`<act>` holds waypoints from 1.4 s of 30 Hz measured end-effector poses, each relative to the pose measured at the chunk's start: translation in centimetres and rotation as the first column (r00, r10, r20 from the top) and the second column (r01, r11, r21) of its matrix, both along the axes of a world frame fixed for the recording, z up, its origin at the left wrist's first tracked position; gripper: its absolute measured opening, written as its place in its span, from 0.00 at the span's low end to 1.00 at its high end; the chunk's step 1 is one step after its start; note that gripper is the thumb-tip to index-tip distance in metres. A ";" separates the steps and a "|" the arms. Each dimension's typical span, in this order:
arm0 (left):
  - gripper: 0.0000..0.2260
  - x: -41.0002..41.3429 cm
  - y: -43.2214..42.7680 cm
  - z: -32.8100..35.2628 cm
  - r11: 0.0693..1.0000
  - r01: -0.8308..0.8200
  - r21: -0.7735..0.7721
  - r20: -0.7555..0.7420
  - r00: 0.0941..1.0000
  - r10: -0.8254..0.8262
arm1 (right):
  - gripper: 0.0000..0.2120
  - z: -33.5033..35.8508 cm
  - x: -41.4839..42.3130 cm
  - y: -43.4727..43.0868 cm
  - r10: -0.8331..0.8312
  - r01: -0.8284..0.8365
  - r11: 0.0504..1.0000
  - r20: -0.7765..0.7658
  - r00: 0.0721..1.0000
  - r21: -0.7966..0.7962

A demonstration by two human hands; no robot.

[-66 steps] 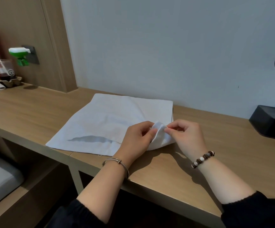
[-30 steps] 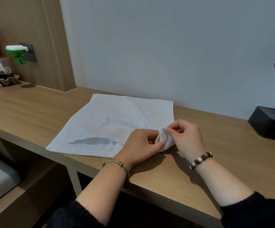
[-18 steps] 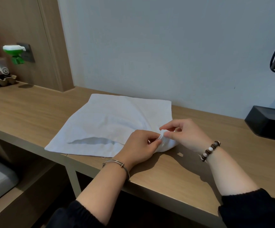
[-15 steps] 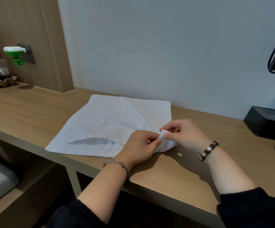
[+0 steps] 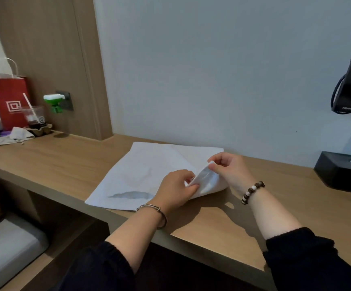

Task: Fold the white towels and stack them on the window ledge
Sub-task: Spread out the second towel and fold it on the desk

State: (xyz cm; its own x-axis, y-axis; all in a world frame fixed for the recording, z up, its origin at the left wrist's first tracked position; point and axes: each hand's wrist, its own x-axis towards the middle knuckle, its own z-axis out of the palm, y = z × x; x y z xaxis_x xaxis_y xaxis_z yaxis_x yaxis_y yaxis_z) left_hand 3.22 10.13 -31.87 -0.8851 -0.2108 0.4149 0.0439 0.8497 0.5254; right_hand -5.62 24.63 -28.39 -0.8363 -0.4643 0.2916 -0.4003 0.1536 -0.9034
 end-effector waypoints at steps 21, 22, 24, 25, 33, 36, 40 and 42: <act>0.06 4.4 -5.9 11.2 0.953 -0.189 -0.238 -0.276 0.953 0.120 | 0.10 9.2 3.4 -4.4 0.172 -0.179 0.983 -0.123 0.977 -0.045; 0.05 4.7 -6.0 11.4 0.949 -0.197 -0.247 -0.287 0.950 0.123 | 0.10 9.5 3.6 -4.6 0.173 -0.175 0.984 -0.148 0.974 -0.006; 0.03 5.2 -6.3 11.7 0.944 -0.212 -0.252 -0.300 0.945 0.131 | 0.10 10.0 4.0 -4.9 0.183 -0.170 0.982 -0.195 0.963 0.080; 0.03 5.4 -6.5 11.8 0.944 -0.216 -0.249 -0.303 0.943 0.136 | 0.10 10.2 4.1 -5.0 0.190 -0.166 0.978 -0.218 0.957 0.123; 0.04 6.1 -6.9 11.6 0.952 -0.187 -0.242 -0.259 0.958 0.122 | 0.08 10.2 4.5 -5.2 0.164 -0.091 0.976 -0.389 0.907 0.200; 0.03 6.3 -6.8 11.7 0.953 -0.162 -0.257 -0.165 0.979 0.122 | 0.08 10.5 4.6 -5.0 0.152 -0.076 0.981 -0.467 0.871 0.177; 0.03 6.9 -6.5 11.9 0.979 -0.059 -0.195 0.013 0.998 0.063 | 0.10 11.0 5.1 -5.1 0.178 -0.068 0.971 -0.505 0.844 0.228; 0.07 7.0 -6.3 11.9 0.994 -0.007 -0.113 0.049 0.999 0.012 | 0.09 11.1 5.5 -5.2 0.212 -0.099 0.963 -0.478 0.852 0.251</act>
